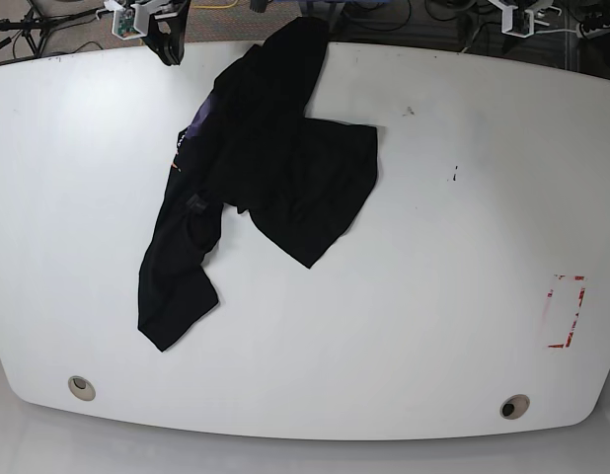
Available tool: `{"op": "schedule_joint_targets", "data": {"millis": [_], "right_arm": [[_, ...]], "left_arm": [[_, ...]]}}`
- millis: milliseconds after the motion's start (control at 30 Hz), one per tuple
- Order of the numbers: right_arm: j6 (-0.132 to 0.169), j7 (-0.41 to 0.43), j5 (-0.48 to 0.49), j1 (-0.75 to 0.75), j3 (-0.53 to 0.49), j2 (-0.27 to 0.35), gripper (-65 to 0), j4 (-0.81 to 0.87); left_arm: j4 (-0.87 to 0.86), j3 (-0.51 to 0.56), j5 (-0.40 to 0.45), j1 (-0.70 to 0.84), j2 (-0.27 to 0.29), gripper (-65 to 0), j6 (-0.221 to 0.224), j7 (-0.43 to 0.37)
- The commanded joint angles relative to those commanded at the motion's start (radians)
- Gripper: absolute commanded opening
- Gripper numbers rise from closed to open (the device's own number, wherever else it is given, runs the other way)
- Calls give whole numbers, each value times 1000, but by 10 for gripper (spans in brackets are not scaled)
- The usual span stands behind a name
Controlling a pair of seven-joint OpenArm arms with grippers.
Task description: Fold the T-shirt properly
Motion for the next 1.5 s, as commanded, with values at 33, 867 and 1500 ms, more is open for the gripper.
{"op": "schedule_joint_targets", "data": {"millis": [33,867,1500], "right_arm": [[-1,1,1,1,0,1,-605,1],[-5,-35,33,27,-229,74,-505,-57],[-16,-216,34,271,-194,28,-296,-122]], "left_arm": [[1,-9,2,-2,3,-257,3,0],[10,-35,7,-12,9,-247,46,20],[30,-8,-15,-80,21,-137,37,-30]]}}
